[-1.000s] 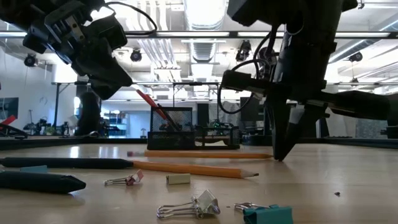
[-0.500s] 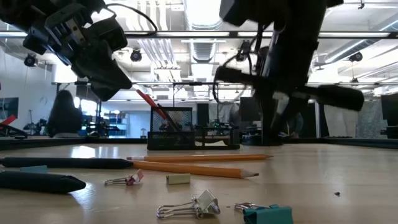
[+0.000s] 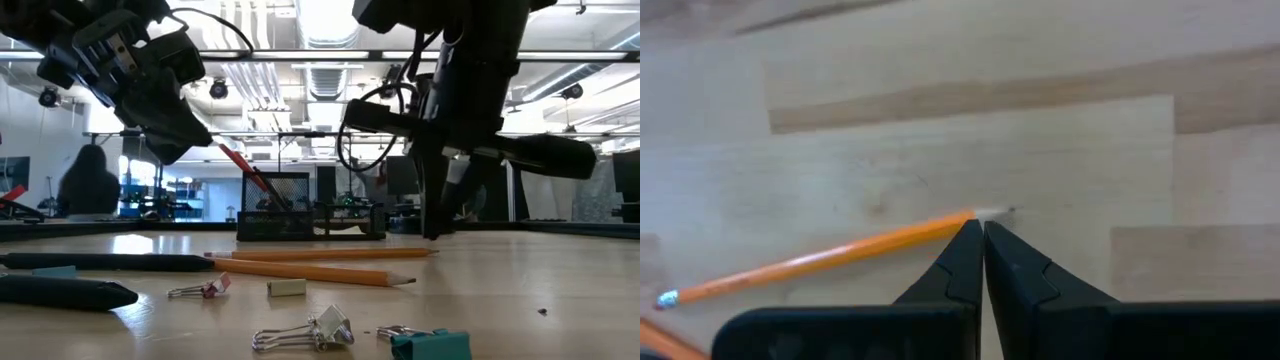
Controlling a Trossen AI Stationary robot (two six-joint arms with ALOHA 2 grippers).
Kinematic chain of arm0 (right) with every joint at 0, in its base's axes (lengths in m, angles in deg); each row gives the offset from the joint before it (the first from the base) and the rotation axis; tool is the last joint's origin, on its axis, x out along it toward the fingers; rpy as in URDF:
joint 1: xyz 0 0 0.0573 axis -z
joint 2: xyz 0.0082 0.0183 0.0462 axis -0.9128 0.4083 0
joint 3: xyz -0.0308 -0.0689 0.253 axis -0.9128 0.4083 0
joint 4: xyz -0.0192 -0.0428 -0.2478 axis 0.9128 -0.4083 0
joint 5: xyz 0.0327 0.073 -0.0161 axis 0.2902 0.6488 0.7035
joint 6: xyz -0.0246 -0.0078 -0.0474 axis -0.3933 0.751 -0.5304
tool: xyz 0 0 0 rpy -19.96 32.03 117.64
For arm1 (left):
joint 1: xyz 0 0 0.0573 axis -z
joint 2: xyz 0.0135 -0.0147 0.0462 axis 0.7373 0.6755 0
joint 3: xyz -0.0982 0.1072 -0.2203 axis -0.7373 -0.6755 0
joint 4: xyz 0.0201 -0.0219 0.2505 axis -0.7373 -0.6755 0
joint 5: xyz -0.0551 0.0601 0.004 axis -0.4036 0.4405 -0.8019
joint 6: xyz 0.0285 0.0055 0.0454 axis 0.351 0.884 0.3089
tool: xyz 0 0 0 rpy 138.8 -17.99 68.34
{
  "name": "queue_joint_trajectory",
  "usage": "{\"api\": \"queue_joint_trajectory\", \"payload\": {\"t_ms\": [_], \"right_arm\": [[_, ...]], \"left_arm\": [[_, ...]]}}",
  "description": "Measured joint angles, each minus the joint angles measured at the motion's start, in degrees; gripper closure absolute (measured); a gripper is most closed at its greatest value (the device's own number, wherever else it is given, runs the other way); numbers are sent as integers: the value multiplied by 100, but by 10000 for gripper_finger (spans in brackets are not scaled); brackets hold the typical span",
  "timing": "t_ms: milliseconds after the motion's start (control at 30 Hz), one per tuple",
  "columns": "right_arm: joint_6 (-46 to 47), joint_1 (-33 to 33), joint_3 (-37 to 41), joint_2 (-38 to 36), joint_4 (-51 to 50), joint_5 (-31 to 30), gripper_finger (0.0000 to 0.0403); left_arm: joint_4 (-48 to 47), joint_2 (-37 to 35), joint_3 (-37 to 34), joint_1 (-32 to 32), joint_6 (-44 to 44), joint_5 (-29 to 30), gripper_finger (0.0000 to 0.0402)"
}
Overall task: Pick and place office supplies into organizer
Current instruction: Put the top pencil into the black organizer
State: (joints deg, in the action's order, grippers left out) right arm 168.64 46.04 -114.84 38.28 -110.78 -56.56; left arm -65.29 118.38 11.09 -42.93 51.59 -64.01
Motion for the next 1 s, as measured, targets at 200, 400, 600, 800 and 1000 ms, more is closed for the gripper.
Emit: {"api": "queue_joint_trajectory", "payload": {"t_ms": [200,400,600,800,1000], "right_arm": [[7,28,39,0,12,-22,394],[3,27,94,0,47,-20,394],[-72,73,186,0,93,-20,394],[-136,114,226,0,314,-20,394],[-146,114,257,-3,348,-20,394]], "left_arm": [[7,61,-2,0,0,7,398],[0,69,-2,0,2,7,398],[1,78,-2,0,3,7,398],[2,80,-2,0,4,20,398],[2,78,-2,0,4,55,398]]}}
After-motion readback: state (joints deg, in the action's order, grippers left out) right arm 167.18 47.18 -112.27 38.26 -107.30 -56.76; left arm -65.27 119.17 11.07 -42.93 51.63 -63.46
